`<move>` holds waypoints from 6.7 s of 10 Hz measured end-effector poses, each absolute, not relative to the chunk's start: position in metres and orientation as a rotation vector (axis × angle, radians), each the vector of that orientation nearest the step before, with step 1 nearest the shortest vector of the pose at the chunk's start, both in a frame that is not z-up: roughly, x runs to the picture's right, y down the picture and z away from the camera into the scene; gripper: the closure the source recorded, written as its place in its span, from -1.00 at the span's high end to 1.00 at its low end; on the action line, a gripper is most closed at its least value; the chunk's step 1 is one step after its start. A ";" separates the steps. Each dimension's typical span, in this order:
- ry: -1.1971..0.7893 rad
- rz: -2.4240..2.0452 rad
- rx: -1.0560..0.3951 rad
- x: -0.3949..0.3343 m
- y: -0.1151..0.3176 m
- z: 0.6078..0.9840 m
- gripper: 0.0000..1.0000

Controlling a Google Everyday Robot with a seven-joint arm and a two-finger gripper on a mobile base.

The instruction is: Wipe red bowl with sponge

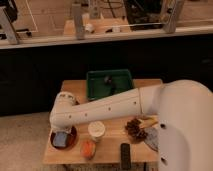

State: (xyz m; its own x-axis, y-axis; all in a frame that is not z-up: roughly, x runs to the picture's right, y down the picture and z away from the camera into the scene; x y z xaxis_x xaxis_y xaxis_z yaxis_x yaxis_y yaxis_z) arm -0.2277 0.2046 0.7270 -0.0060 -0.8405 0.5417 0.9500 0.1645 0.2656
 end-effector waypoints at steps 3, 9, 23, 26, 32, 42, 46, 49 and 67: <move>-0.648 -1.388 -0.221 -0.206 0.202 0.727 -1.00; -0.587 -1.340 -0.206 -0.185 0.180 0.734 -1.00; -0.669 -1.467 -0.174 -0.240 0.218 0.715 -1.00; -0.675 -1.441 -0.199 -0.231 0.222 0.711 -1.00; -0.557 -1.365 -0.166 -0.209 0.205 0.718 -1.00; -0.623 -1.450 -0.145 -0.249 0.198 0.725 -1.00; -0.671 -1.462 -0.207 -0.243 0.225 0.710 -1.00; -0.667 -1.446 -0.256 -0.226 0.234 0.696 -1.00; -0.726 -1.435 -0.299 -0.240 0.234 0.696 -1.00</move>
State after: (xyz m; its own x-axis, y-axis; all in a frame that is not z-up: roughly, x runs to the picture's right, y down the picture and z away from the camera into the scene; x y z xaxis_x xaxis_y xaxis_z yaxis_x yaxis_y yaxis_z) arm -0.2404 0.2336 0.6960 -0.0296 -0.7888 0.6139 0.9619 0.1446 0.2322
